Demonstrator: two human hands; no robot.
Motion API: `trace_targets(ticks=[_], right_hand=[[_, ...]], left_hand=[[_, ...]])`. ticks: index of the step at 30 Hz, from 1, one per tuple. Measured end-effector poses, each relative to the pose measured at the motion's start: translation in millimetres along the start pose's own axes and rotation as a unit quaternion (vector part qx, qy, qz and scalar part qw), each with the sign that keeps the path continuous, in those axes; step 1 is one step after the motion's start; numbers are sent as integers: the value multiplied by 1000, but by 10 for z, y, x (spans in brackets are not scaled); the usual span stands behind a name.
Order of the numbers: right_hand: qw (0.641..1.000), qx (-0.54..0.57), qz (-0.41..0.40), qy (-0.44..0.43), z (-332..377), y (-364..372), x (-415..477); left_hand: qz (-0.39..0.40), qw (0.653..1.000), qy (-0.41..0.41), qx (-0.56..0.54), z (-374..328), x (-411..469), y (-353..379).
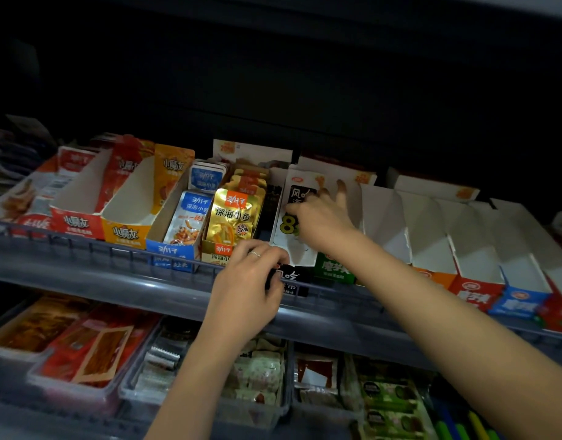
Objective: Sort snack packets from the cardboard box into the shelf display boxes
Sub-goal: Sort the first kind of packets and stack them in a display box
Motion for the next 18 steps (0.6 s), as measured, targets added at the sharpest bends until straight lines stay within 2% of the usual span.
trace_targets(ticks=[5, 18], right_hand=[[996, -65, 51, 13, 75, 111, 15], [999, -1, 34, 11, 52, 60, 53]], left_hand=[[0, 1000, -3, -2, -3, 0, -6], [5, 1000, -12, -4, -7, -5, -2]])
Point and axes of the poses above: each hand's wrist, its own x-axis towards the middle knuckle, its own y-axis out of the palm, z = x × y, the point moved 10 cm from there along x, towards the middle knuckle, and after that the axes turned 13 degrees about z, right-handed, at the moved point
